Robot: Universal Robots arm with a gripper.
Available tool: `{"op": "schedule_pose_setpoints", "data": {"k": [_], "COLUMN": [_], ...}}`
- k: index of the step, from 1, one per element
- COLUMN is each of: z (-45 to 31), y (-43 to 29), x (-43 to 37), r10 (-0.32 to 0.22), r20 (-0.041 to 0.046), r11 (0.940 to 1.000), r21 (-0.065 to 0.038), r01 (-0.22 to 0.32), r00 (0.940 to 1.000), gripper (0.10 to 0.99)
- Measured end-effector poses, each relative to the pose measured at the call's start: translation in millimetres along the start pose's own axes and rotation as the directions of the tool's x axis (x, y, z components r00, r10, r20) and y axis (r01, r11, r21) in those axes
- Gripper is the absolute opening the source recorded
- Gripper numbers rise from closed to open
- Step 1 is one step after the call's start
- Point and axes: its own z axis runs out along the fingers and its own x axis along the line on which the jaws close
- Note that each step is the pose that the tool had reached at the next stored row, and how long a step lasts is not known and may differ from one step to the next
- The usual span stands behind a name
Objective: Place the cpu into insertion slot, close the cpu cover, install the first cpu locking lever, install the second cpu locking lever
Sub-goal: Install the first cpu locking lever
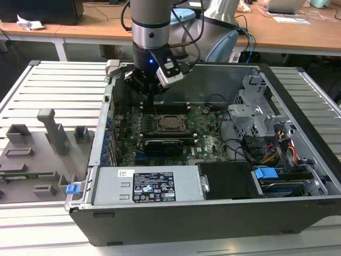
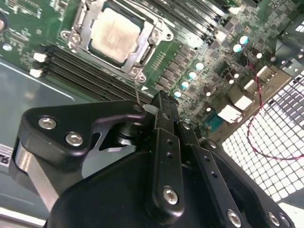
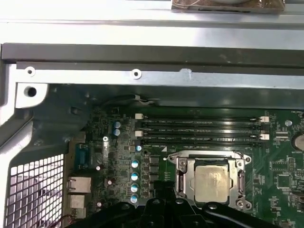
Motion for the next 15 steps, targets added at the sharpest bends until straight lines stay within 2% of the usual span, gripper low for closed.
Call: {"op": "schedule_pose_setpoints", "data": {"k": [9,15], "z": [5.7,10.0], "y": [3.8,14.6], "x": [6.4,7.4], "r10": [0.000,0.000], "r20": [0.0000,0.0001], "r11": [1.0000,1.0000], "r21": [-0.003,-0.004], "r01": [0.000,0.000], "r00": [1.0000,1.0000], "gripper": [0.106,0.106]}}
